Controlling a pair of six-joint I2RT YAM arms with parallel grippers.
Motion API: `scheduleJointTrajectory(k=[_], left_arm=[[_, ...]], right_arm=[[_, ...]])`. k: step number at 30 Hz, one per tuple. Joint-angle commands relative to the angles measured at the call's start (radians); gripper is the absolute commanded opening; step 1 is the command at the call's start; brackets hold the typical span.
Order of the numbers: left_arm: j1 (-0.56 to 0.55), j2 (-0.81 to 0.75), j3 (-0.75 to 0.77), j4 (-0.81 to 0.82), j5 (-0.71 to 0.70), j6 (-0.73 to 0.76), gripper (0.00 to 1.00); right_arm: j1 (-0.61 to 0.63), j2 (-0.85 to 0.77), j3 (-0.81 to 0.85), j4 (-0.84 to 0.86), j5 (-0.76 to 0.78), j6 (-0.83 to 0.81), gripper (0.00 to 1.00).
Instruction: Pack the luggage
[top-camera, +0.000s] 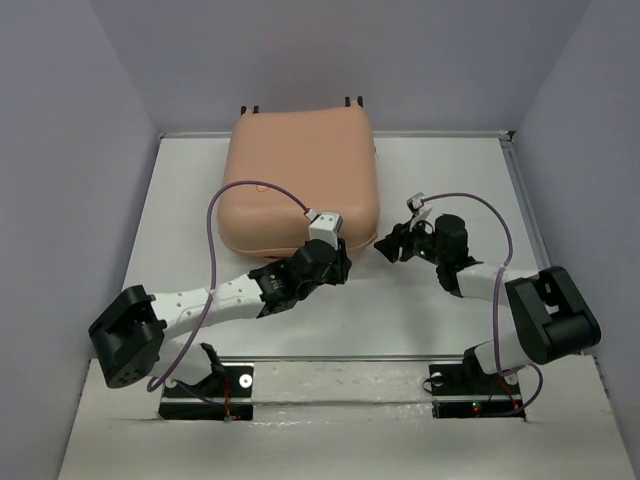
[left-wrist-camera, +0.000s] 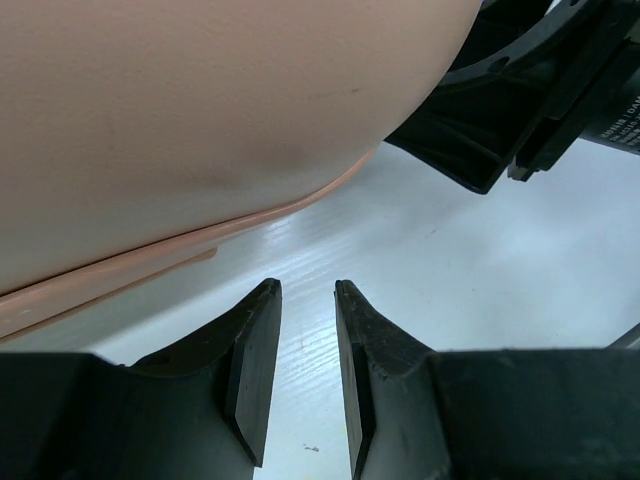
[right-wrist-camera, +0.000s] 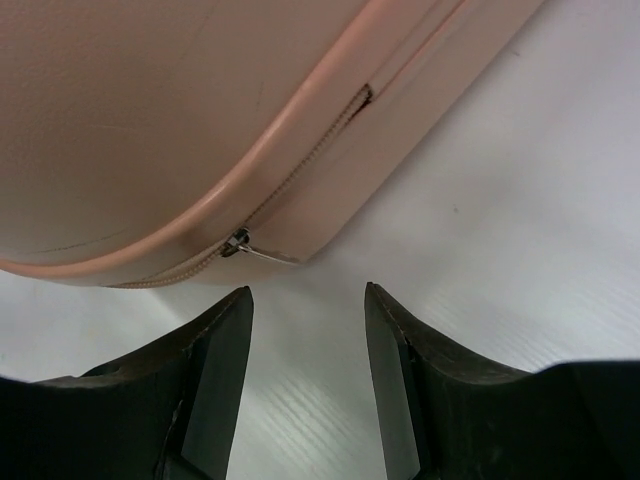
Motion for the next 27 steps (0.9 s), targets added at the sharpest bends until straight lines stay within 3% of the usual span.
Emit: scheduleJointTrajectory(k=[1,13,19,21,24,27], left_arm=[[-0.008,0.017,0.018,0.079,-0.021,0.004,0.39],[-0.008,0.055,0.057,0.076,-0.055,0.031,0.39],[-0.004,0.098,0.114,0.078,-0.098,0.048,0.39],[-0.002,0.104,0.125,0.076,-0.101,0.054,0.39],[0.001,0.113,0.131,0.075,-0.110,0.064,0.39],[0.009,0.123,0.137,0.075,-0.126,0.070,0.39]], right_arm=[[0.001,0.054,0.061,0.133,-0.135,-0.011,0.54],[0.001,0.084,0.104,0.184,-0.176,0.024,0.51],[0.001,0.088,0.068,0.271,-0.170,0.070,0.27],[0.001,0.086,0.058,0.284,-0.158,0.079,0.24],[0.001,0.097,0.057,0.307,-0.140,0.093,0.09],[0.001,0.092,0.038,0.333,-0.132,0.124,0.07]])
